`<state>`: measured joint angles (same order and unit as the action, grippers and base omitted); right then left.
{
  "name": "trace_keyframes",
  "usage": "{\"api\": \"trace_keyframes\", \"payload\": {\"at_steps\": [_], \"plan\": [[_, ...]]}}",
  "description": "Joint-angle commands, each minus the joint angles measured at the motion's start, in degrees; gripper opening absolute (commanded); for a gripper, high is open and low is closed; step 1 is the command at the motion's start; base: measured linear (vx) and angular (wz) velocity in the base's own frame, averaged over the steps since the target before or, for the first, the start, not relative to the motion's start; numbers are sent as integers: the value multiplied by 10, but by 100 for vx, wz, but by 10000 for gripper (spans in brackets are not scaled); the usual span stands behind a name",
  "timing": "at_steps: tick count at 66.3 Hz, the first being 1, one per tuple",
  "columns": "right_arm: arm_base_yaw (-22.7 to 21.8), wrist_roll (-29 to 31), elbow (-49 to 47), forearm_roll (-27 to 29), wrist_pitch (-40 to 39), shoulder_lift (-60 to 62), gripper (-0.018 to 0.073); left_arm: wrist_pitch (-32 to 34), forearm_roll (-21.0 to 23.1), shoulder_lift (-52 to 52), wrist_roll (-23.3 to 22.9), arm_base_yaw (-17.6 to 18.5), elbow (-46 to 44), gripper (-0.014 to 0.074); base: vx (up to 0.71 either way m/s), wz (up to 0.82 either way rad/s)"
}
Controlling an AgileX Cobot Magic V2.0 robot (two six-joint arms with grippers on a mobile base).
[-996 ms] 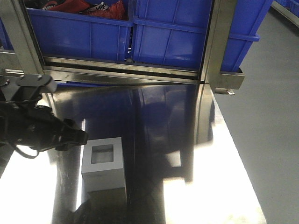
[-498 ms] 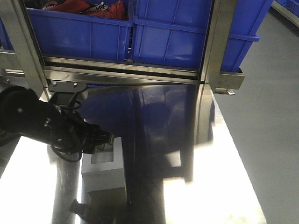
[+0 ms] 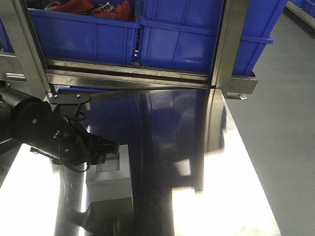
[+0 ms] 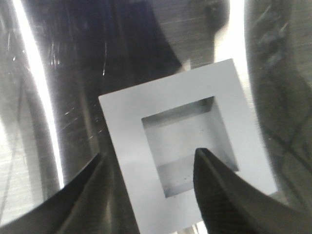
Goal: Sort gray base to blue bin
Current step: 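Lower the left gripper onto the gray hollow block and close on its wall, then lift the gray block with the left gripper toward the robot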
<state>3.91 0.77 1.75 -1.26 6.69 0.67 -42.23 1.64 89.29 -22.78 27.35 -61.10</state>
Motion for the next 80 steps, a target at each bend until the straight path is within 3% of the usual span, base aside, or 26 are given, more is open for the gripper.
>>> {"api": "trace_keyframes", "payload": {"at_steps": [1, 35, 46, 61, 80], "plan": [[-3, 3, 8, -6, -45, 7, -9, 15, -1, -10, -17, 4, -17, 381, 0, 0], [-3, 3, 8, -6, -45, 7, -9, 6, 1, 23, -19, 4, -17, 361, 0, 0], [-3, 3, 8, -6, -45, 7, -9, 2, 1, 29, -19, 4, -17, 251, 0, 0], [-3, 3, 8, -6, -45, 7, -9, 10, 0, 29, -12, 4, -17, -9, 0, 0], [-3, 3, 8, -6, -45, 7, -9, 47, -33, -6, -2, 9, -17, -7, 0, 0]]}}
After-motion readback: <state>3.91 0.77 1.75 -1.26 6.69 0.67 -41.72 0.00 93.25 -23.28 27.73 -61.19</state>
